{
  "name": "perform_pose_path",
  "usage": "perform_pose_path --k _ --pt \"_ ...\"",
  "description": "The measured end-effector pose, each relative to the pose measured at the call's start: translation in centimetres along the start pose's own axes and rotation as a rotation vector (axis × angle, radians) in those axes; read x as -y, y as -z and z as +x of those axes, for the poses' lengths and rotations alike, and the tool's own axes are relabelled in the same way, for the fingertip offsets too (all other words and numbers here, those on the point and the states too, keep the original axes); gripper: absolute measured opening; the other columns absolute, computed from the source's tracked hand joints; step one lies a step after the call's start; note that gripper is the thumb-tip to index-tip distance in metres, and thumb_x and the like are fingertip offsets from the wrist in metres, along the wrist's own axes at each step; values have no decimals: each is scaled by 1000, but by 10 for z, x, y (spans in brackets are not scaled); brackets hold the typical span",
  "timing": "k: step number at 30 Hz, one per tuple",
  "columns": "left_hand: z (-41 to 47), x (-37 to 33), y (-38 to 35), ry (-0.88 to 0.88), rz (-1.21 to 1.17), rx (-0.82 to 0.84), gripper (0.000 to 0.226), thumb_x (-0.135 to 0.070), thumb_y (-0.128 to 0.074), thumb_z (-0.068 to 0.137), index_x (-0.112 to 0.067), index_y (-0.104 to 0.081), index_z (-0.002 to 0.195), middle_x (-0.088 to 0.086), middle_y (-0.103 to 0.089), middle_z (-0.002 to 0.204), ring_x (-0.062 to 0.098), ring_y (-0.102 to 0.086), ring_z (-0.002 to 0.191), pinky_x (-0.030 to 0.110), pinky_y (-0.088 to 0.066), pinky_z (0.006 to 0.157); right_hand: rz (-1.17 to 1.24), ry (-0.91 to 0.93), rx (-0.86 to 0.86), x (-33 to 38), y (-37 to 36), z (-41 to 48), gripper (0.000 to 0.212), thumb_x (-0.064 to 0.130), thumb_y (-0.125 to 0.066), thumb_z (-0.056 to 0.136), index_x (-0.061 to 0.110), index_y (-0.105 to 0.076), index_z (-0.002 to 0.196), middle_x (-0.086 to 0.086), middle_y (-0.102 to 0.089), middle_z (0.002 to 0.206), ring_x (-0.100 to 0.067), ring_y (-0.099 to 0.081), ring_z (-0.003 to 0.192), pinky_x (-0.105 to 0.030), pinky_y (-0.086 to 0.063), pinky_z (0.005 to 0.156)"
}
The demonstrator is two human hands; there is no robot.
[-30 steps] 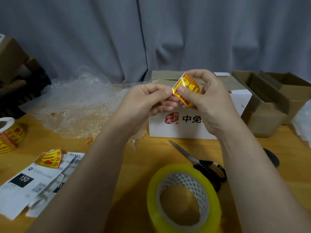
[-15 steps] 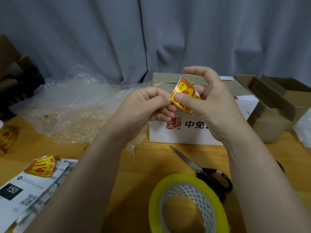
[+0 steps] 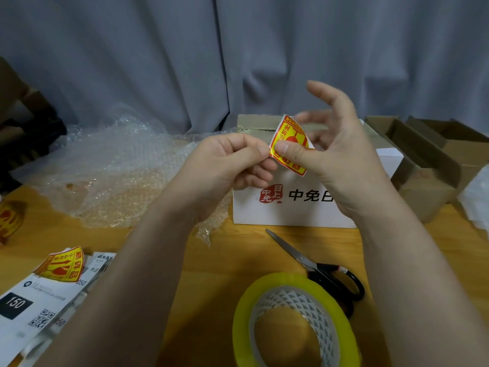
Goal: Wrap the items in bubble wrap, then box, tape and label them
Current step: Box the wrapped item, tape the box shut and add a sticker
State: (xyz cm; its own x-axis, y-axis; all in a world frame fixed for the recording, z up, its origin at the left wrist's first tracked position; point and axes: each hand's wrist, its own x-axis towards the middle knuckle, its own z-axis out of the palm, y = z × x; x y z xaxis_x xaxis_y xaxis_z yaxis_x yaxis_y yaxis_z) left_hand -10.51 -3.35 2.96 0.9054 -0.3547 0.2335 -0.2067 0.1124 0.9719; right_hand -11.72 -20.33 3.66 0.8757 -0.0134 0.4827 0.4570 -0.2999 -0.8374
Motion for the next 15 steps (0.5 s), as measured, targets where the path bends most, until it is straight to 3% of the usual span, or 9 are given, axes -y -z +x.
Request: perform_pose_path --k 2,4,7,9,12,15 --pt "1 0 -3 -30 -26 -27 16 -7 -53 91 -7 -63 79 2 -67 68 10 -60 59 18 -51 57 -178 87 -172 -2 -2 1 65 25 -82 72 37 -41 122 12 -39 124 -9 -49 106 -24 -46 88" --pt "2 -1 -6 -62 -55 -63 17 -7 -52 92 -7 -63 79 1 -67 68 9 -60 59 18 -51 57 -373 250 -306 -2 -4 -1 48 29 -81 71 34 -47 105 18 -30 112 -9 -40 108 -22 -39 95" --pt "3 0 -10 -92 -82 -127 17 -8 -52 93 -8 -63 80 0 -66 67 8 -59 59 18 -51 58 -524 414 -354 -8 -7 1 14 21 -76 76 28 -66 84 12 -35 100 -9 -35 98 -9 -29 87" --pt "3 2 -13 -93 -86 -154 17 -8 -51 94 -8 -63 82 0 -65 67 8 -59 59 17 -51 58 -582 436 -369 -14 -12 2 17 12 -72 79 28 -75 83 8 -39 97 -11 -33 96 -20 -32 83" --pt "3 4 -15 -97 -99 -173 15 -8 -51 94 -6 -62 85 -1 -65 68 8 -58 60 17 -50 59 -518 422 -320 -17 -14 2 19 11 -65 81 25 -77 88 9 -44 88 -13 -39 90 -27 -36 79" --pt "3 5 -15 -99 -97 -182 14 -9 -51 95 -6 -61 85 0 -65 70 9 -57 62 19 -49 63 -283 374 -166 -11 -11 1 19 10 -62 83 18 -74 95 12 -57 84 0 -52 79 -12 -38 72"
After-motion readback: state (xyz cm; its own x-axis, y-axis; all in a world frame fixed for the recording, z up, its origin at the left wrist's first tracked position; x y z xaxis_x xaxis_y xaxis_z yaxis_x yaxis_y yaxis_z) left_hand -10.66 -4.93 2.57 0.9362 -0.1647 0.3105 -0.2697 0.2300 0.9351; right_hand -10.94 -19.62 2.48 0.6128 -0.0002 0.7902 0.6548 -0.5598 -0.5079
